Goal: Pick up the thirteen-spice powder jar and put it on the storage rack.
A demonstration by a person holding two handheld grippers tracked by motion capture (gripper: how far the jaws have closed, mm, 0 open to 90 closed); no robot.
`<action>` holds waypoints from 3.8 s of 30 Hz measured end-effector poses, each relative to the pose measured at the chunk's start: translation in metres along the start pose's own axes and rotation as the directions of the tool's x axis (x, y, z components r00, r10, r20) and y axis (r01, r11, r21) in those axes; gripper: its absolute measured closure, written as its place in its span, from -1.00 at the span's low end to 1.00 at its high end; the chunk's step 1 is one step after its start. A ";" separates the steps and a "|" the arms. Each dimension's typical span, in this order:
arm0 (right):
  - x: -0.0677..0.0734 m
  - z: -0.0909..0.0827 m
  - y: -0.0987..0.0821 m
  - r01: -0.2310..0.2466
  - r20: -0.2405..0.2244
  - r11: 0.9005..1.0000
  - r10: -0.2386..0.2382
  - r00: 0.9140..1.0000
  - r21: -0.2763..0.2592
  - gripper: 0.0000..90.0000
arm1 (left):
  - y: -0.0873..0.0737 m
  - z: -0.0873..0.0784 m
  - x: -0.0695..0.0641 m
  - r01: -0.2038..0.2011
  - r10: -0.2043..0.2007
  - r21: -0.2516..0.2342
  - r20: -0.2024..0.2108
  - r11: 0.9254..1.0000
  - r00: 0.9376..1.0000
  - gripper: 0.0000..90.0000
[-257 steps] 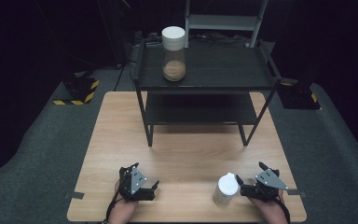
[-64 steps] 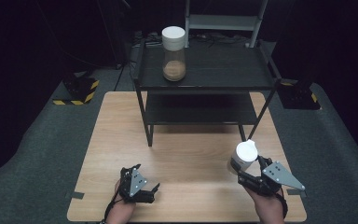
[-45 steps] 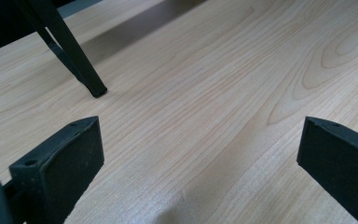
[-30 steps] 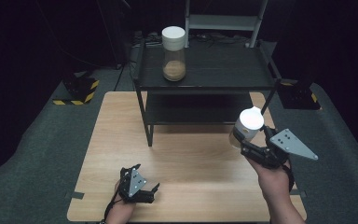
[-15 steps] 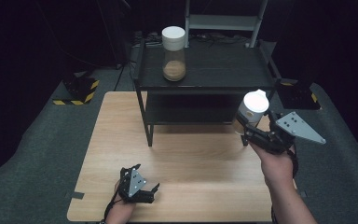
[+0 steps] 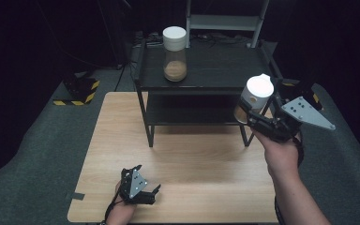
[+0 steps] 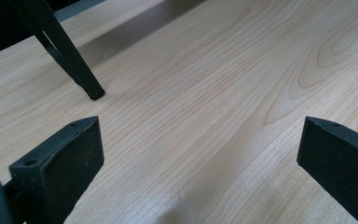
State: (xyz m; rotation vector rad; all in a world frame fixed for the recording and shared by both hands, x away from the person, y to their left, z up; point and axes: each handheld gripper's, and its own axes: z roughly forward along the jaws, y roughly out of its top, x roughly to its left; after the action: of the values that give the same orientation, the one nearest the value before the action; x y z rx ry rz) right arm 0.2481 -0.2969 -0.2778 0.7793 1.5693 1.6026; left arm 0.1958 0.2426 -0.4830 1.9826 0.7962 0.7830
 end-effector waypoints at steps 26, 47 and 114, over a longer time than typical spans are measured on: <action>-0.015 0.052 0.046 0.005 0.060 1.000 -0.004 0.998 -0.025 -0.33 | -0.001 -0.001 0.001 -0.005 0.005 -0.008 0.009 1.000 1.000 -0.98; -0.021 0.104 0.044 -0.009 0.095 1.000 0.009 0.995 0.002 -0.33 | -0.002 -0.001 0.002 -0.005 0.005 -0.013 0.013 1.000 1.000 -0.98; -0.006 0.095 0.024 -0.012 0.092 1.000 0.011 0.996 0.005 -1.00 | -0.002 -0.001 -0.002 -0.035 0.035 -0.010 0.008 0.999 0.999 -0.98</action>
State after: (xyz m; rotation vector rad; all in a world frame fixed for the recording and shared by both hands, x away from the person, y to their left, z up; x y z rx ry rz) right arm 0.3285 -0.2500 -0.2473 0.8548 1.5068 1.5483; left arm 0.1933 0.2419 -0.4844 1.9944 0.7534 0.7969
